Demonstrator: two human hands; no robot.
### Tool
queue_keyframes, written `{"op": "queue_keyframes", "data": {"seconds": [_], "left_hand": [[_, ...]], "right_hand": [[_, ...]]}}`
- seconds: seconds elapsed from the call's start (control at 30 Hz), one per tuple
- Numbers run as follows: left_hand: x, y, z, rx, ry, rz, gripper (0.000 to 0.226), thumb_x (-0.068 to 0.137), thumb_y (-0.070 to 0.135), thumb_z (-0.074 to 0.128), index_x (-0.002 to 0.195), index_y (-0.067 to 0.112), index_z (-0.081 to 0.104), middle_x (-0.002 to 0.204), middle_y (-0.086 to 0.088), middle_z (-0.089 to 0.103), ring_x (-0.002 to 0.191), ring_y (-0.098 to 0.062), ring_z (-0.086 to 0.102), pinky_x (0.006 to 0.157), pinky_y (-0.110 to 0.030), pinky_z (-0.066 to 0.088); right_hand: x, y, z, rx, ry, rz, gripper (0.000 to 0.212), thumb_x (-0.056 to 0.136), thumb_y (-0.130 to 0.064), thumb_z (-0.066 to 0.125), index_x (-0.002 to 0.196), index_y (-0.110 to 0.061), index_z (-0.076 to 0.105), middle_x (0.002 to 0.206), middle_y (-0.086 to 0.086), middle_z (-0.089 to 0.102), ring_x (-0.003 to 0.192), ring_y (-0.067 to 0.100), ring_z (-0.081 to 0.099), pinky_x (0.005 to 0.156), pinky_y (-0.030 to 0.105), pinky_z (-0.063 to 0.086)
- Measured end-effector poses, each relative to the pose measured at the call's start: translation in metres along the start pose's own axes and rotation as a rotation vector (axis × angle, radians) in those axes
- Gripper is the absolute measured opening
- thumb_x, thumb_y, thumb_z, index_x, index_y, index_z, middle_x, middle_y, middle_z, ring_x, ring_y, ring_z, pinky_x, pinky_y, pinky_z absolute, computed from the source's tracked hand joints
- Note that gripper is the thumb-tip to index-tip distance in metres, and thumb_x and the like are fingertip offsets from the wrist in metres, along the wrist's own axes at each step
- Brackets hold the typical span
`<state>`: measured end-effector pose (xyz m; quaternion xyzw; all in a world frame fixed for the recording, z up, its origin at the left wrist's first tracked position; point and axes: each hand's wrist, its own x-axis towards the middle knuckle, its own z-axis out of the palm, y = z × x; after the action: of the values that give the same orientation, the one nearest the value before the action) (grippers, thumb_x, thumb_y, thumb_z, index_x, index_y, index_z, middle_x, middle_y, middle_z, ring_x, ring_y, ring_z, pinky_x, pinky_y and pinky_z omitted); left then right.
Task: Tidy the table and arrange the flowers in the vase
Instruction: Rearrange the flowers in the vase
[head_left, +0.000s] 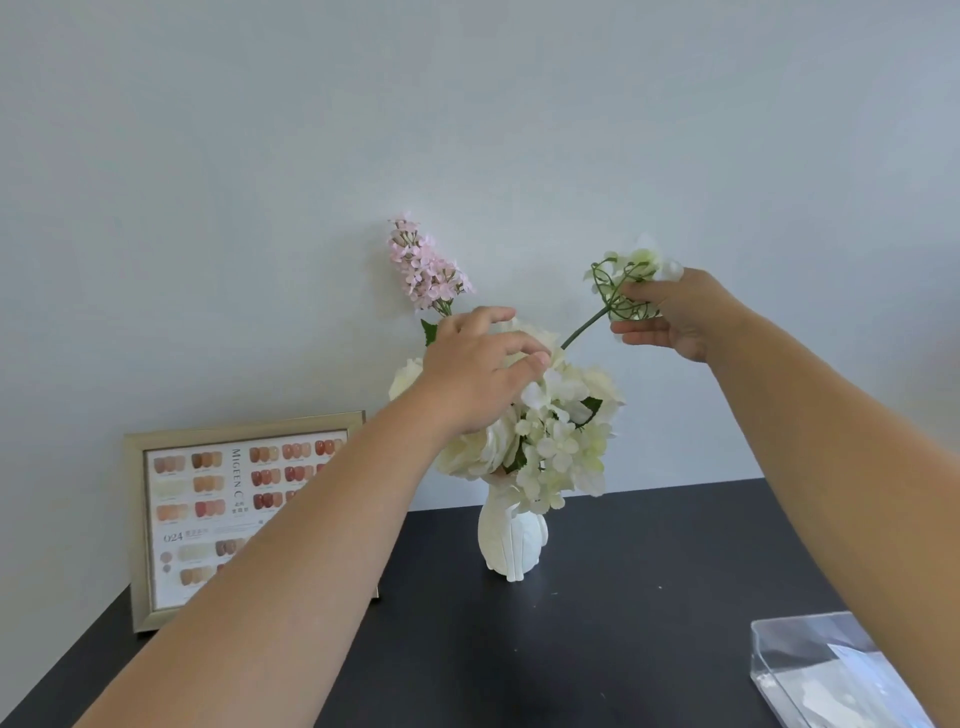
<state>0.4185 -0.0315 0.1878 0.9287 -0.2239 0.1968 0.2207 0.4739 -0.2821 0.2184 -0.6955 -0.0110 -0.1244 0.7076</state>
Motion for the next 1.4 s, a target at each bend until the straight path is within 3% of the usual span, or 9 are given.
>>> {"op": "queue_keyframes", "data": {"seconds": [0.13, 0.23, 0.33, 0.47, 0.6, 0.73, 1.03, 1.27, 1.4], "left_hand": [[0.025, 0.004, 0.0, 0.07, -0.151, -0.087, 0.026, 0.094, 0.053, 0.044, 0.108, 0.052, 0.066, 0.156, 0.018, 0.026, 0.143, -0.024, 0.009, 0.114, -0.043, 0.015], [0.037, -0.001, -0.002, 0.05, -0.155, -0.043, 0.006, 0.087, 0.047, 0.06, 0.092, 0.045, 0.063, 0.146, 0.018, 0.043, 0.141, -0.024, 0.017, 0.111, -0.043, 0.023], [0.044, -0.004, 0.0, 0.094, -0.115, -0.032, 0.031, 0.077, 0.048, 0.074, 0.093, 0.035, 0.051, 0.116, 0.013, 0.057, 0.127, -0.023, 0.033, 0.095, -0.041, 0.037], [0.046, -0.009, -0.001, 0.158, -0.039, -0.015, 0.057, 0.075, 0.04, 0.076, 0.121, 0.041, 0.042, 0.116, 0.01, 0.051, 0.114, -0.023, 0.042, 0.09, -0.04, 0.037], [0.046, -0.02, -0.008, 0.121, -0.045, -0.028, 0.051, 0.077, 0.041, 0.077, 0.124, 0.042, 0.055, 0.116, 0.007, 0.046, 0.117, -0.018, 0.048, 0.096, -0.042, 0.043], [0.044, -0.028, -0.008, 0.008, -0.006, -0.05, 0.047, 0.079, 0.035, 0.079, 0.123, 0.033, 0.061, 0.112, 0.003, 0.045, 0.109, -0.016, 0.049, 0.085, -0.027, 0.035], [0.038, -0.035, 0.0, -0.111, 0.151, -0.047, 0.033, 0.079, 0.024, 0.078, 0.109, 0.022, 0.066, 0.11, -0.001, 0.053, 0.098, -0.015, 0.049, 0.079, -0.027, 0.034], [0.04, -0.035, 0.012, -0.107, 0.203, -0.052, 0.031, 0.079, 0.029, 0.077, 0.106, 0.029, 0.063, 0.107, 0.004, 0.048, 0.094, -0.014, 0.047, 0.072, -0.027, 0.033], [0.036, -0.034, 0.018, -0.052, 0.315, -0.001, 0.028, 0.077, 0.03, 0.08, 0.097, 0.035, 0.062, 0.104, 0.008, 0.041, 0.098, -0.012, 0.043, 0.066, -0.022, 0.035]], "right_hand": [[-0.008, -0.013, -0.009, 0.076, 0.013, -0.078, 0.022, 0.09, -0.01, 0.067, 0.111, -0.011, 0.062, 0.101, 0.013, 0.069, 0.074, 0.03, 0.073, 0.073, 0.041, 0.062], [-0.017, -0.028, -0.019, 0.127, 0.002, -0.137, 0.03, 0.09, -0.008, 0.067, 0.119, -0.008, 0.061, 0.102, 0.014, 0.069, 0.073, 0.029, 0.074, 0.07, 0.038, 0.062], [-0.029, -0.043, -0.026, 0.166, -0.008, -0.201, 0.026, 0.089, -0.005, 0.066, 0.115, -0.008, 0.063, 0.1, 0.014, 0.07, 0.074, 0.03, 0.074, 0.072, 0.038, 0.062], [-0.046, -0.062, -0.036, 0.231, 0.003, -0.286, 0.021, 0.088, -0.003, 0.065, 0.107, -0.011, 0.064, 0.1, 0.014, 0.07, 0.079, 0.034, 0.074, 0.066, 0.035, 0.06], [-0.06, -0.073, -0.034, 0.223, -0.038, -0.331, 0.024, 0.087, -0.005, 0.067, 0.111, -0.011, 0.064, 0.104, 0.016, 0.069, 0.083, 0.036, 0.074, 0.068, 0.035, 0.059], [-0.07, -0.076, -0.014, 0.204, -0.103, -0.335, 0.031, 0.088, -0.006, 0.068, 0.118, -0.009, 0.063, 0.103, 0.015, 0.07, 0.082, 0.034, 0.074, 0.068, 0.034, 0.06], [-0.08, -0.095, 0.005, 0.262, -0.137, -0.403, 0.028, 0.087, -0.005, 0.068, 0.114, -0.01, 0.065, 0.105, 0.016, 0.071, 0.082, 0.035, 0.074, 0.067, 0.034, 0.059], [-0.074, -0.071, 0.024, 0.014, -0.087, -0.345, 0.029, 0.086, -0.002, 0.069, 0.114, -0.006, 0.062, 0.098, 0.017, 0.071, 0.069, 0.029, 0.073, 0.064, 0.037, 0.061], [-0.064, -0.037, 0.041, -0.224, -0.01, -0.317, 0.012, 0.087, -0.003, 0.068, 0.091, -0.013, 0.063, 0.087, 0.014, 0.07, 0.063, 0.023, 0.071, 0.069, 0.042, 0.06]]}}
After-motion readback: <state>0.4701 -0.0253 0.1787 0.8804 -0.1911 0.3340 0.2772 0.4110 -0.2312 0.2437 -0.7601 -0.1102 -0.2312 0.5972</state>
